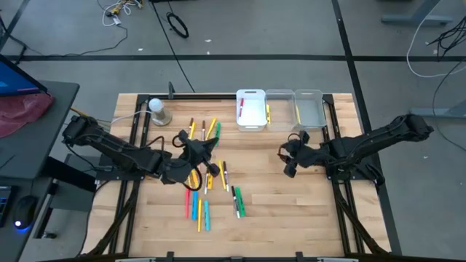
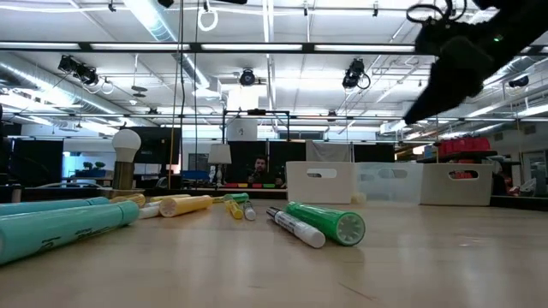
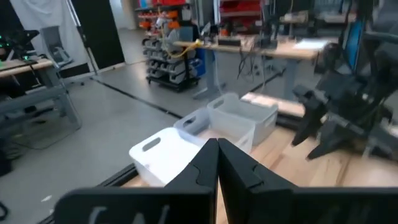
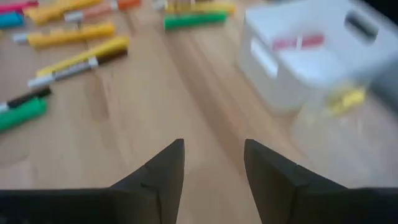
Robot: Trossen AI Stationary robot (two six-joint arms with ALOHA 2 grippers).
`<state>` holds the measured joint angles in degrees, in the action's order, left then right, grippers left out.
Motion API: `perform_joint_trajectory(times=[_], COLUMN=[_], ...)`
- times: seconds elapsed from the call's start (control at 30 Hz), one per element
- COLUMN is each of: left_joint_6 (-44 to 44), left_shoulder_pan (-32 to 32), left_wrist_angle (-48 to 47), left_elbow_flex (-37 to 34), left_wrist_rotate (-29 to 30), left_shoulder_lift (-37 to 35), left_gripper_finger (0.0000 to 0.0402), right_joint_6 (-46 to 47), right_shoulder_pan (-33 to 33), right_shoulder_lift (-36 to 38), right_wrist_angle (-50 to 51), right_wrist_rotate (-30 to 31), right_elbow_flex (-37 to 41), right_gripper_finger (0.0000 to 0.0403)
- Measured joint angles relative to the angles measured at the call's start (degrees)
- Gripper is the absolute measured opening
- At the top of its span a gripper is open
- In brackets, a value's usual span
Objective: Pick & Place Markers
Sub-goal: Put the left light brown marker pen into the white bin
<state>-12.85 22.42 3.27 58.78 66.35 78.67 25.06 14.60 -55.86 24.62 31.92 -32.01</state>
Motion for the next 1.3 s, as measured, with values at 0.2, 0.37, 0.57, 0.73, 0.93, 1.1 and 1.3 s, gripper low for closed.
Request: perform_joint_trajectory(times=[0.2, 0.37, 0.57, 0.73, 0.93, 1.1, 1.3], left_joint_6=[-5.2, -22.5, -45.7, -52.9, -59.3, -55.1, -52.1], left_shoulder_pan=[0.3, -2.1, -10.6, -18.1, -25.4, -31.4, -35.9], left_wrist_angle=[-12.5, -31.3, -49.1, -47.1, -40.9, -23.8, -13.3], left_elbow_flex=[1.8, 1.8, -0.2, -7.2, -18.9, -27.1, -32.1], left_wrist_rotate=[-0.2, -5.1, -18.9, -31.1, -33.7, -32.5, -30.5], left_shoulder_lift=[0.1, 0.1, 0.6, 1.1, 1.2, 1.3, 1.3], left_gripper_finger=[0.0014, 0.0014, 0.0039, 0.0113, 0.0177, 0.0173, 0.0150], right_joint_6=[12.4, 16.2, 12.2, 3.5, -0.2, -1.8, -8.9], right_shoulder_pan=[6.5, 9.4, 7.6, 4.1, 2.3, 2.3, 2.3], right_shoulder_lift=[0.0, 0.0, -0.2, -0.2, -0.2, -0.2, -0.2], right_wrist_angle=[3.4, -5.3, -20.9, -30.9, -32.8, -36.1, -43.2], right_wrist_rotate=[0.7, 3.8, 9.3, 10.7, 10.7, 10.6, 6.1], right_elbow_flex=[1.3, 5.0, 12.1, 17.1, 17.9, 17.9, 17.9], right_gripper_finger=[0.0168, 0.0168, 0.0168, 0.0168, 0.0168, 0.0168, 0.0168])
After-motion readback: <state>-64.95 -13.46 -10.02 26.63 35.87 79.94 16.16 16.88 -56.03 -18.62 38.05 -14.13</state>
